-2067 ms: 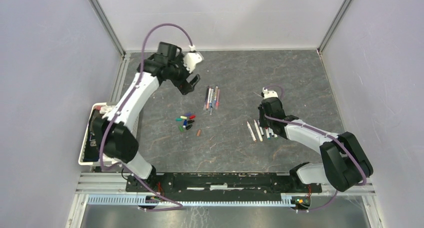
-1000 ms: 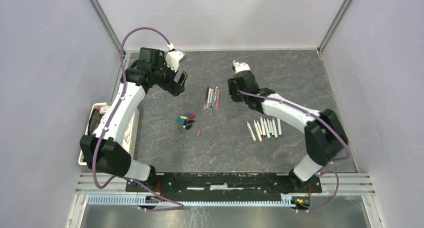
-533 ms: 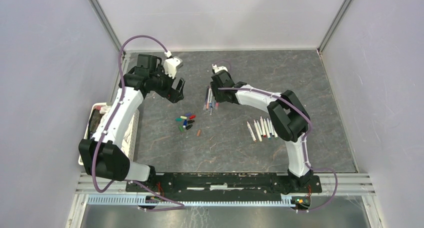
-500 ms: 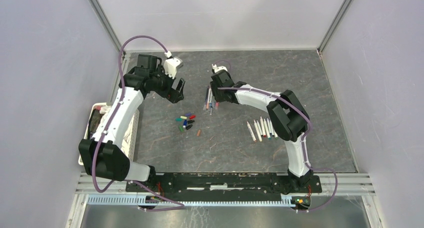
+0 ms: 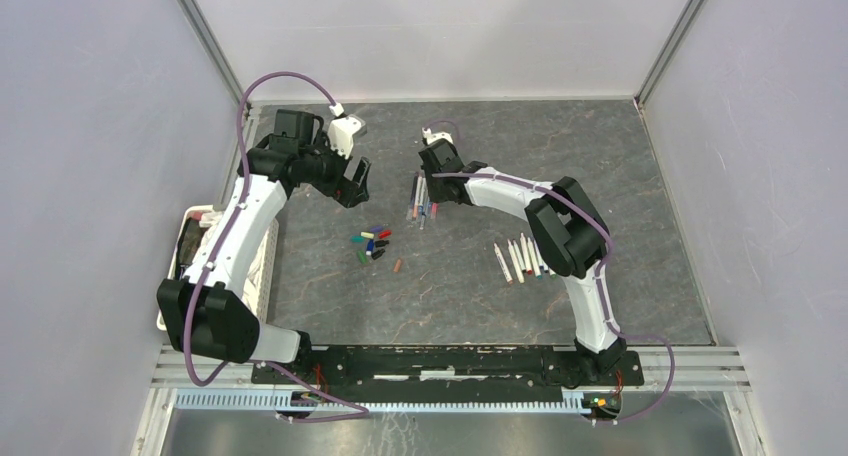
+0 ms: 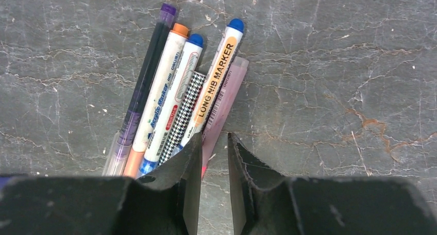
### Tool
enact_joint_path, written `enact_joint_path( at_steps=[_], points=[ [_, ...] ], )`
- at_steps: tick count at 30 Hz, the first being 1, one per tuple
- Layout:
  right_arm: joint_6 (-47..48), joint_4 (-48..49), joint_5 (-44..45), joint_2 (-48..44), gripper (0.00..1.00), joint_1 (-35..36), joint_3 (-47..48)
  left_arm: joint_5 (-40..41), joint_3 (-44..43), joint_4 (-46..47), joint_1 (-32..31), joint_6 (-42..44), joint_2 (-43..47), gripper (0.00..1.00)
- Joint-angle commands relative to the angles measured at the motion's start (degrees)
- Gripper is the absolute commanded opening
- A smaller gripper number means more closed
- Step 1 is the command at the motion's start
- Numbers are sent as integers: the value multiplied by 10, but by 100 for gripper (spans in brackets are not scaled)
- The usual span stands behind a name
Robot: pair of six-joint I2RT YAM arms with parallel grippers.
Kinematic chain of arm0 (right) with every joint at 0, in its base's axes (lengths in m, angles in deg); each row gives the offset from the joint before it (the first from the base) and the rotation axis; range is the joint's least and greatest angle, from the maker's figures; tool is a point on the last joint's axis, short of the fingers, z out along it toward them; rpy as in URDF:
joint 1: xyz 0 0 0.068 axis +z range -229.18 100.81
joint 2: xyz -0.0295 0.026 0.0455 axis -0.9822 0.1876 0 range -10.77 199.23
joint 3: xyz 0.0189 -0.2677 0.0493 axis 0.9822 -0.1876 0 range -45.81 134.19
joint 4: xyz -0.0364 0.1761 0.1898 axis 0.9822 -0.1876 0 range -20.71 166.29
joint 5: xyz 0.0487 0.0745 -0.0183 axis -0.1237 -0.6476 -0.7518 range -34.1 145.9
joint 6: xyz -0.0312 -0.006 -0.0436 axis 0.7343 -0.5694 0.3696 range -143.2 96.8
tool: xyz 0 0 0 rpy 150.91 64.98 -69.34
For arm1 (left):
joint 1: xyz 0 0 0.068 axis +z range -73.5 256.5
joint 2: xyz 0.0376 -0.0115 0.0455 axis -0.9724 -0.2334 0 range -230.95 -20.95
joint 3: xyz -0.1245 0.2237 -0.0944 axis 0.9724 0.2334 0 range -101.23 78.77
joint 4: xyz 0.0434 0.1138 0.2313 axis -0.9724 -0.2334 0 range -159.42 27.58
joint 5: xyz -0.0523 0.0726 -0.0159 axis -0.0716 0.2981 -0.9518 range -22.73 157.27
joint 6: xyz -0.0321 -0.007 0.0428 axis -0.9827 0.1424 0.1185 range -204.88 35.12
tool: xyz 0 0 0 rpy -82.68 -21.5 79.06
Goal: Open the pen caps
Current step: Pick up the pen from the center of the board.
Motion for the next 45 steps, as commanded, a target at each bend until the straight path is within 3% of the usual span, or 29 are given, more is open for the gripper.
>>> enact_joint_path(
  at_steps=[1, 14, 20, 26, 36, 45],
  points=[
    [-12, -8, 23, 3, 29, -4, 10, -14, 1, 2, 2, -11, 14, 100],
    [-10, -46, 54, 37, 35, -9, 41, -17, -7, -12, 3, 1, 19, 100],
    [-17, -40, 55, 10, 20, -18, -8, -33, -14, -19, 3, 4, 11, 100],
    [-64, 58, -20, -90, 0, -51, -128, -44, -19, -19, 2, -11, 10, 100],
    [-121, 183, -69, -287, 0, -46, -275, -88, -18, -28, 2, -17, 11, 100],
    [-194, 367, -9, -470, 0, 33, -438, -183, 5, -20, -19, -30, 19, 100]
  ],
)
